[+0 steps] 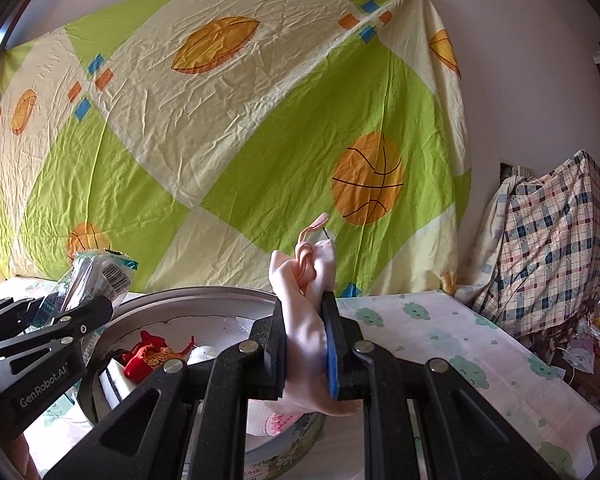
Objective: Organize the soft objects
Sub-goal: 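Lower the pink cloth and stick bag into the tin and open both tools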
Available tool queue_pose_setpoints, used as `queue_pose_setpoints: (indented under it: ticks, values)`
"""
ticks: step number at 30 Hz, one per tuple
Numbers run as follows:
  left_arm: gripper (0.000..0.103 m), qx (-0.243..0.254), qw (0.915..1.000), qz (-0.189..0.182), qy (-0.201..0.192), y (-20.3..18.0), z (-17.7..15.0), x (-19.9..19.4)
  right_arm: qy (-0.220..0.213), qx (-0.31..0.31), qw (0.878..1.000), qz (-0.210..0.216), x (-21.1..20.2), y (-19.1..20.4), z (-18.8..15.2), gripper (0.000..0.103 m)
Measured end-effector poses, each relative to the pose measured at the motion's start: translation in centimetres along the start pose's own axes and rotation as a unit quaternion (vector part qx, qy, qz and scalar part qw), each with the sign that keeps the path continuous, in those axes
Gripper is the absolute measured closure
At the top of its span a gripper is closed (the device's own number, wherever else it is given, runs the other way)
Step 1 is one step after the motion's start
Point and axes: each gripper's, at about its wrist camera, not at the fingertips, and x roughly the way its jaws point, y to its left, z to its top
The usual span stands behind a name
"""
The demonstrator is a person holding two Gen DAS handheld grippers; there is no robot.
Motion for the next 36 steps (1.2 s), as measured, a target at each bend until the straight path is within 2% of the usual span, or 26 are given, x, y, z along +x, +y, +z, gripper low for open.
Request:
queue_pose_setpoints:
  ticks: [19,36]
  values:
    - [0.068,-0.003,0.9996,-0.019,0.020,-1.8,1.1,3.4,0.014,0.001,0.999,-0.034,3.5,-1.4,0.6,0.087]
    - [0.068,-0.022,0.9973,-0.030,0.064,-0.9,1.4,6.2,0.032,-0.039,0.998,-0.027,6.6,0.5,0.5,0.087]
